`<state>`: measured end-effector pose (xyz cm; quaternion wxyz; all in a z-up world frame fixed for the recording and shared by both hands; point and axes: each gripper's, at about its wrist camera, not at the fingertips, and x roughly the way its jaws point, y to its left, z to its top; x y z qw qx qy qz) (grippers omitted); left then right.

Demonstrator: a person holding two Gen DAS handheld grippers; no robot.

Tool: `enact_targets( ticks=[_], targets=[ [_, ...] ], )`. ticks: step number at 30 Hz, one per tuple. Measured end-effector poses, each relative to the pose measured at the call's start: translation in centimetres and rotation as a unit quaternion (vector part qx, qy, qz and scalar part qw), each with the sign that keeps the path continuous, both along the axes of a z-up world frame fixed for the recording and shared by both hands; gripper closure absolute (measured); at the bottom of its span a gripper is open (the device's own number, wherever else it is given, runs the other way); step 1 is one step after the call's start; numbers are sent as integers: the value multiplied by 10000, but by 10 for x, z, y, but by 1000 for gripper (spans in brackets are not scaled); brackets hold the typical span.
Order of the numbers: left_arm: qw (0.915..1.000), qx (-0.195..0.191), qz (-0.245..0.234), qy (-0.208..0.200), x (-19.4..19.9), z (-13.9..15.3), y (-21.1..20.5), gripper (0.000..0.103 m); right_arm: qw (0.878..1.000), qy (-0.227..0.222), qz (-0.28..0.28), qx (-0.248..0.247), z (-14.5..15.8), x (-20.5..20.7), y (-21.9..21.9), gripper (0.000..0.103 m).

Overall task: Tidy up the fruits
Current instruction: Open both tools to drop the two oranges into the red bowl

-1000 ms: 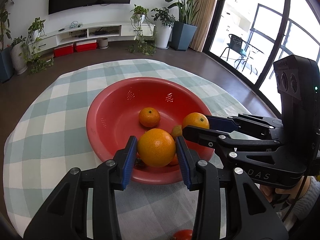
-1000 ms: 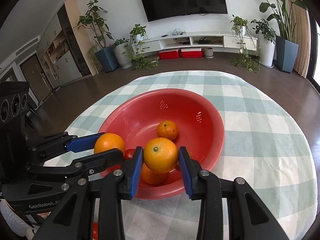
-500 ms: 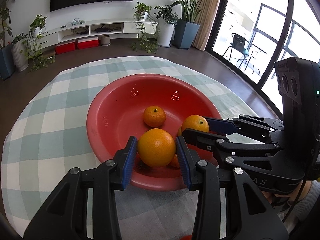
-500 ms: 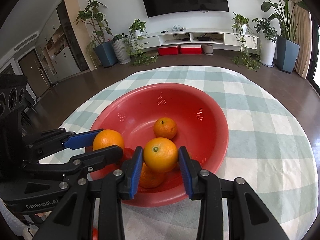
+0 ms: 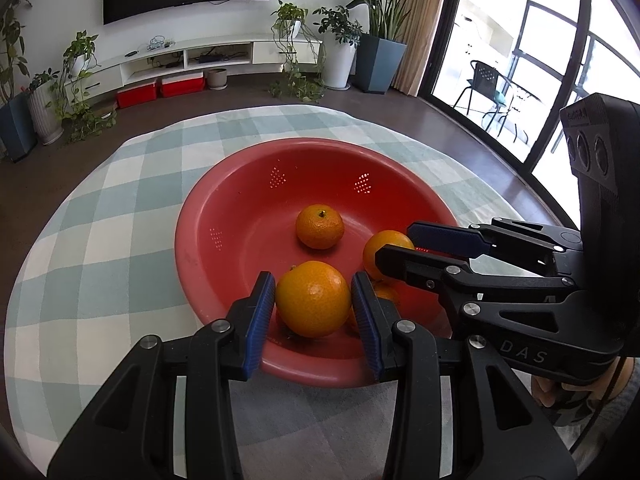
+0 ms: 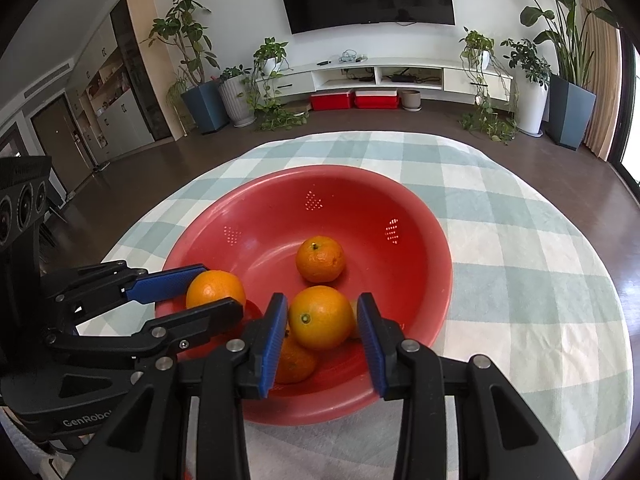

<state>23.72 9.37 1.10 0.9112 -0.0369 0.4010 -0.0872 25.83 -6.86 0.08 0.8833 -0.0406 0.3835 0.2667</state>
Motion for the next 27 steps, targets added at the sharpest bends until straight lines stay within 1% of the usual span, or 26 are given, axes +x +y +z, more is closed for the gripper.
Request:
enact_targets(
  ticks=[11,27],
  targets=[
    [9999,68,61,-79,0,0,3,66,10000,-7,1,41,1,-1,-1,63],
    [9996,76,149,-216,-6,4,10,65,9997,-94,-39,227,14,-21,-9,63]
  ],
)
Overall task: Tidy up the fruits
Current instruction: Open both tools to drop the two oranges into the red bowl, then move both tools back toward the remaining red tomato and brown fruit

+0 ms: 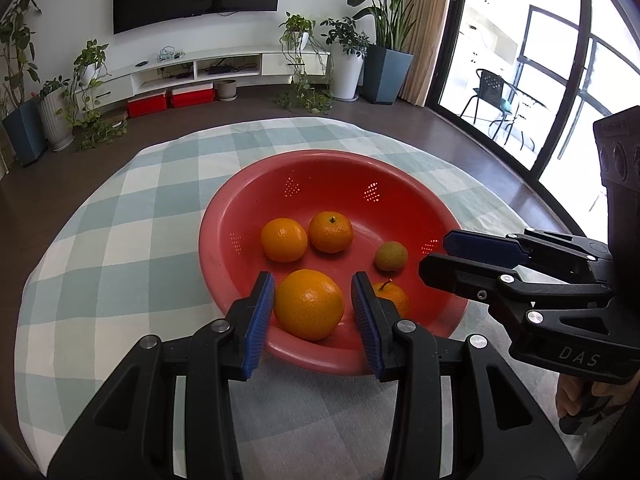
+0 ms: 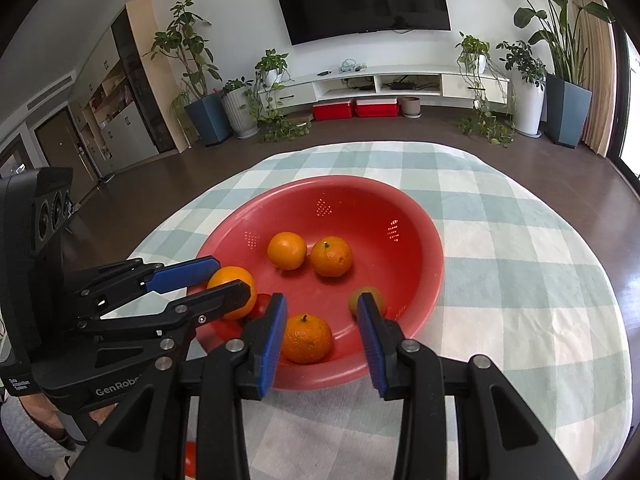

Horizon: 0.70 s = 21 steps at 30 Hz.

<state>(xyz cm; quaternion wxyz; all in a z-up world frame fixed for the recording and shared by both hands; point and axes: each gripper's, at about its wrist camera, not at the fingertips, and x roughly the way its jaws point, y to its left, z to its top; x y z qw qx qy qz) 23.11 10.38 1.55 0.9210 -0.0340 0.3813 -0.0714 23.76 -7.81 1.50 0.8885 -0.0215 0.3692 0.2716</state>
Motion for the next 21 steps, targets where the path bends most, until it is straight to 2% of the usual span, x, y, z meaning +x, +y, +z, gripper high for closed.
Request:
enact_targets(
  ticks=[5,9,14,21],
  targets=[
    [10000,-51,-14,-82,-6,5,0,65,10000,-51,-19,78,5,-12,-3,63],
    [9998,-16,-38,-169,-6,8,-2,61,9998,-28,-47,201,7,-22,-7,63],
    [9999,-35,-16,-103,-8,5,-4,60,9993,16,-126,360,6,-34,-13,63],
    [9997,-192,24,-173,-23,11,-1,60,9986,24,-200,493,6,-49,-19,62]
  ],
)
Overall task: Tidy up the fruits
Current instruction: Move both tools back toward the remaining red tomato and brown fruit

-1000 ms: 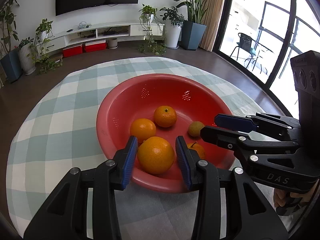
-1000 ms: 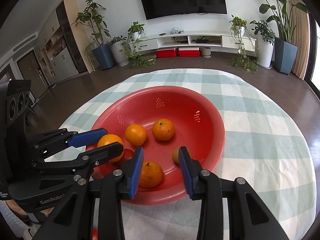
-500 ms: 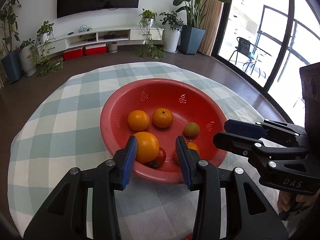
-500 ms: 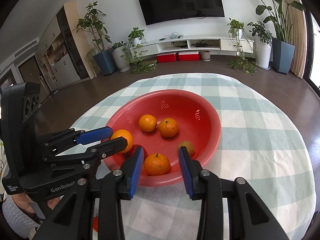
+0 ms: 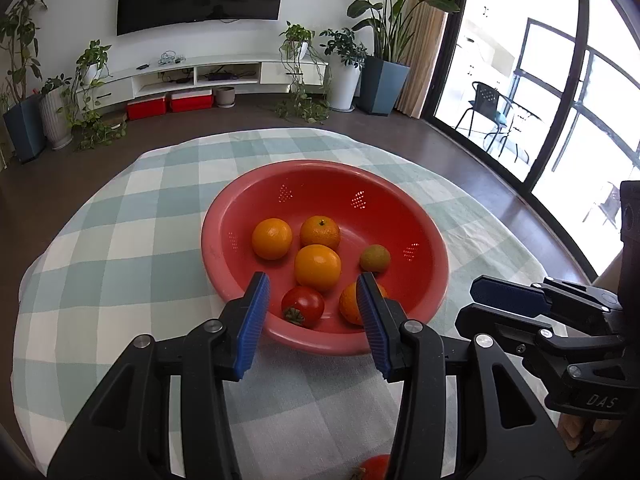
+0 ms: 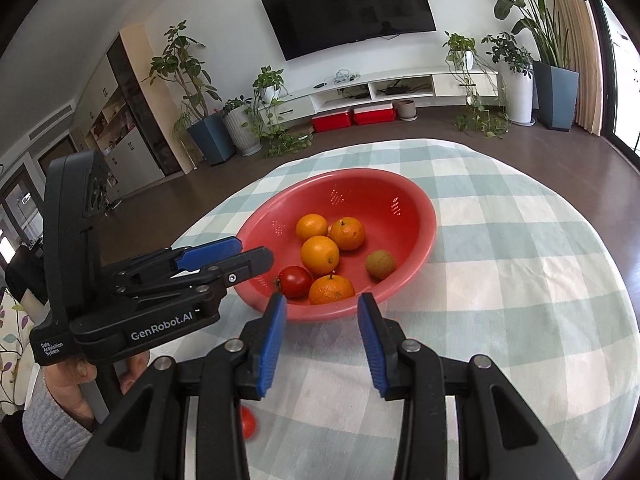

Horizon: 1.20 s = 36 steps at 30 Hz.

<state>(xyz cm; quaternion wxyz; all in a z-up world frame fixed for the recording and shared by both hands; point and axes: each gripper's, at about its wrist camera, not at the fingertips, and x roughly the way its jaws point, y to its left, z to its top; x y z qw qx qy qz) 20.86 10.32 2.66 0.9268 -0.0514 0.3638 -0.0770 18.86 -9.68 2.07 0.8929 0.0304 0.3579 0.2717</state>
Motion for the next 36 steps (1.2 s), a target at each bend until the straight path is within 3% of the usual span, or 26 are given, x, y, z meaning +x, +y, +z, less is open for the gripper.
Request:
enact_targets(
  ticks=[11,36],
  targets=[
    [9999,-129,96,-1,-43,3,3,60,10000,-23,60,-19,-6,-27,1,62],
    [9999,40,-3,108,-124,-13,-24,60,9977,-24,501,-459,-38,-107,18,58]
  ],
)
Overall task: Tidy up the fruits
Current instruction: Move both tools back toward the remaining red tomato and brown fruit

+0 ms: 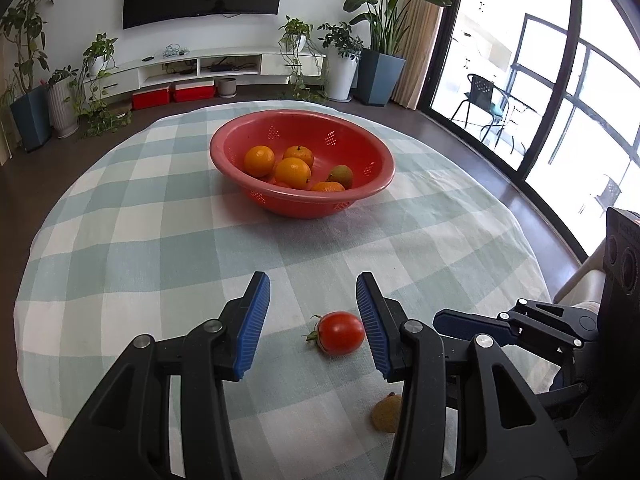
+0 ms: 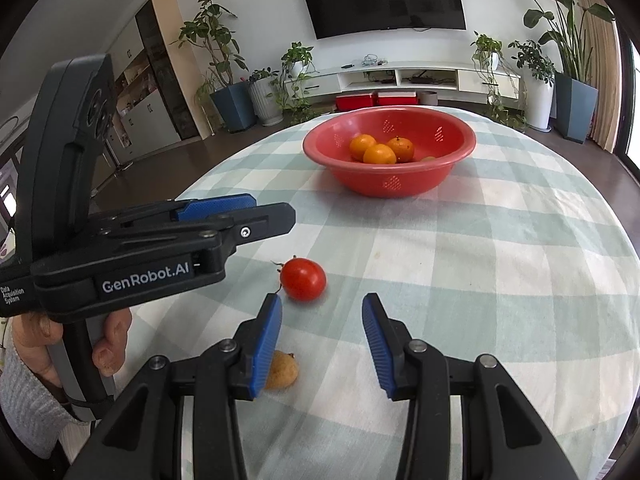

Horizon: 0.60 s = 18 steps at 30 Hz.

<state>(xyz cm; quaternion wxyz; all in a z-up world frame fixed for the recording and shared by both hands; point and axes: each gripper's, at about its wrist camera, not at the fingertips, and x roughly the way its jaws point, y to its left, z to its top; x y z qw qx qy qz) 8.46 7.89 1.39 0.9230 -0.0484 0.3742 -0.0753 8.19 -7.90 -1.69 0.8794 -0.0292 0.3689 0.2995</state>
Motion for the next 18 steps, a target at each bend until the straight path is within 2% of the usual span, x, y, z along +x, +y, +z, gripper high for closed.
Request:
enact_targets(
  ticks=[18],
  targets=[
    [9999,113,-79,-12,-18,-4,-10,60,9998,39,187,-65,-8,-22,5,57]
  ],
)
